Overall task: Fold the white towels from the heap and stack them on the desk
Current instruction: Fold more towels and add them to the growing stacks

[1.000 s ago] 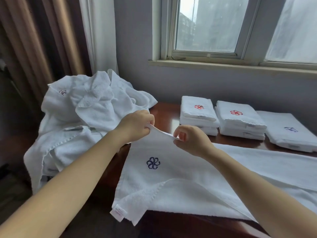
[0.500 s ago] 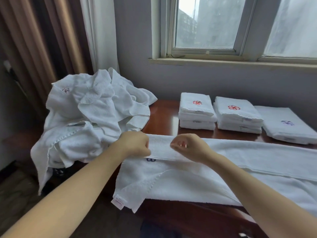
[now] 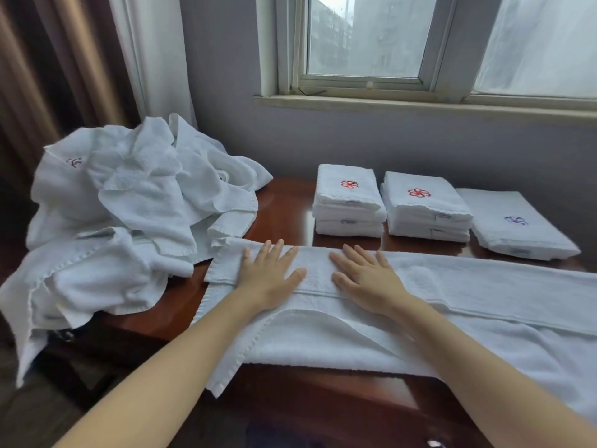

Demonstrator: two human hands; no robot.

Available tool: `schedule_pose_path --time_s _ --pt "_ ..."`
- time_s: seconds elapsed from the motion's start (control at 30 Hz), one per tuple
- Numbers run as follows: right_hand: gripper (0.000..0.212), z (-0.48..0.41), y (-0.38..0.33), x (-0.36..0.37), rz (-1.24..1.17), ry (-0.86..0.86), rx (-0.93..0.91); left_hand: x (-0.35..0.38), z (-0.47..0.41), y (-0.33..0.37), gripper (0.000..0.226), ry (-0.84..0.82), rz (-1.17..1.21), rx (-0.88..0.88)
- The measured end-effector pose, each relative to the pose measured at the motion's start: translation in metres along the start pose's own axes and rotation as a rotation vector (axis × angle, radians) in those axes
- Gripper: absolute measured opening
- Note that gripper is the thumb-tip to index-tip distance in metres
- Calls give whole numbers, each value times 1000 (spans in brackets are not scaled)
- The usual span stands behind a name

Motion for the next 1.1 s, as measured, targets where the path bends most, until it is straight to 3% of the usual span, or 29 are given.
schedule_pose_path --time_s 0.5,0.7,0.9,1.1 --pt "59 -34 17 -1 -9 66 31 3 -48 -4 74 50 27 86" --pt "71 -10 21 2 43 -1 33 3 -37 -3 86 32 20 100" --pt "93 26 44 -9 111 -25 210 1 -18 -3 106 -10 -8 58" --pt "97 38 41 -14 74 -81 310 -4 9 -11 99 -55 2 -1"
Point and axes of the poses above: each hand's wrist, its own z-axis away from the middle knuckle, its own x-axis out of the palm, y = z × x, the point moved 5 cm from there along -z, towards the middle knuckle, and after that the axes turned 6 degrees about y, right-handed, at the moved point
